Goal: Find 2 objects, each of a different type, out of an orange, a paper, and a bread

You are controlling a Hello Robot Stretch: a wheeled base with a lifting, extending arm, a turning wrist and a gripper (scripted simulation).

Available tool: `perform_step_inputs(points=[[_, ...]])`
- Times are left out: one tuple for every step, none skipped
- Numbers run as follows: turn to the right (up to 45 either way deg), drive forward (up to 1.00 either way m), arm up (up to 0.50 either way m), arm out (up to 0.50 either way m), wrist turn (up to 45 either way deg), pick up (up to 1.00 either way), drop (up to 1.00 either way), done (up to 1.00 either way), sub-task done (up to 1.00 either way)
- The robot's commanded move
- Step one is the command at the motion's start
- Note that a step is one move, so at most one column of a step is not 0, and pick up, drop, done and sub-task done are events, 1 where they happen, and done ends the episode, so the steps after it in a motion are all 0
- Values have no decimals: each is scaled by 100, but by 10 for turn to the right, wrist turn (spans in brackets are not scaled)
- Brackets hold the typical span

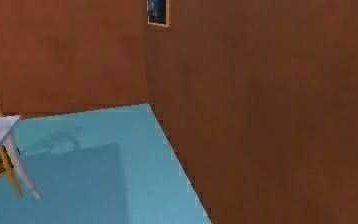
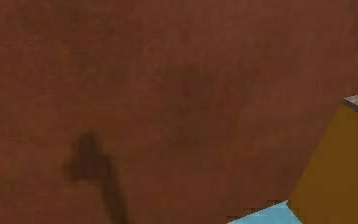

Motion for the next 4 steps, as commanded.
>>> perform_step_inputs(points=[[0,10,0,0,0,0,0,0,0],[-180,0,0,0,0,0,0,0,0],[0,70,0,0,0,0,0,0,0],[-150,0,0,0,0,0,0,0,0]])
